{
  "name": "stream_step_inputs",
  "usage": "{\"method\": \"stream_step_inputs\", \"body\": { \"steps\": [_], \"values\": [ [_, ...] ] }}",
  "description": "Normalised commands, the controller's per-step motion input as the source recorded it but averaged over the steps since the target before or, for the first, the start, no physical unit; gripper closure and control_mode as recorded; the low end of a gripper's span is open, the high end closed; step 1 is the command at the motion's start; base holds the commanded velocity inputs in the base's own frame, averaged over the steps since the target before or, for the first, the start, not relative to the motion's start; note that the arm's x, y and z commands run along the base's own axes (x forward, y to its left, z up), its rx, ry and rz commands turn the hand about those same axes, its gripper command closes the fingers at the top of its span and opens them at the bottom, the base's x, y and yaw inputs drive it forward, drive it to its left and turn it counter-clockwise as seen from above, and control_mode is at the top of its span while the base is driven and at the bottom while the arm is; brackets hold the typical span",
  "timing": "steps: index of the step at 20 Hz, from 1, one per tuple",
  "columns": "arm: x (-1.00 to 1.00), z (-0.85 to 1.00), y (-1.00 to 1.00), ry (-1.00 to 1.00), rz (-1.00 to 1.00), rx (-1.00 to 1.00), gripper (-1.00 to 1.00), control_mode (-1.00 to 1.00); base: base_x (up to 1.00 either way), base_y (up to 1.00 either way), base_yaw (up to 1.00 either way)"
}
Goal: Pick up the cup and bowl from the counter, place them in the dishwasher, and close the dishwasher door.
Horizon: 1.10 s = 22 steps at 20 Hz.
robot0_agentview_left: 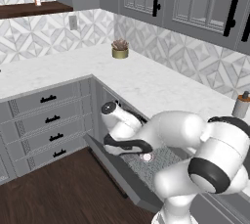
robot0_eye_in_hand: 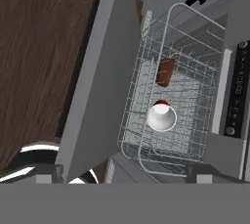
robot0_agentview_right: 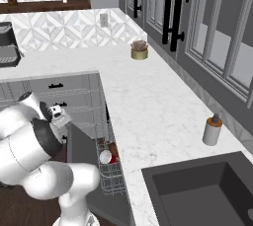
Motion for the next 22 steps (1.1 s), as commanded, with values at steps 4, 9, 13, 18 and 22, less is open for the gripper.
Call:
{"method": "stream_step_inputs", "body": {
  "steps": [4, 9, 13, 18, 22],
  "values": [
    [0.0, -0.4, 0.94, 0.01, -0.06, -0.41, -1.0, -1.0, 0.0, 0.0, 0.0],
    [0.0, -0.78, 0.84, -0.06, -0.09, -0.45, -1.0, -1.0, 0.0, 0.0, 0.0],
    [0.0, -0.84, 0.55, -0.17, -0.09, -0.4, -1.0, -1.0, 0.0, 0.0, 0.0],
    [0.06, -0.76, 0.32, -0.19, -0.07, -0.29, -1.0, -1.0, 0.0, 0.0, 0.0],
    [0.09, -0.75, 0.36, -0.14, -0.05, -0.24, -1.0, -1.0, 0.0, 0.0, 0.0]
  ]
}}
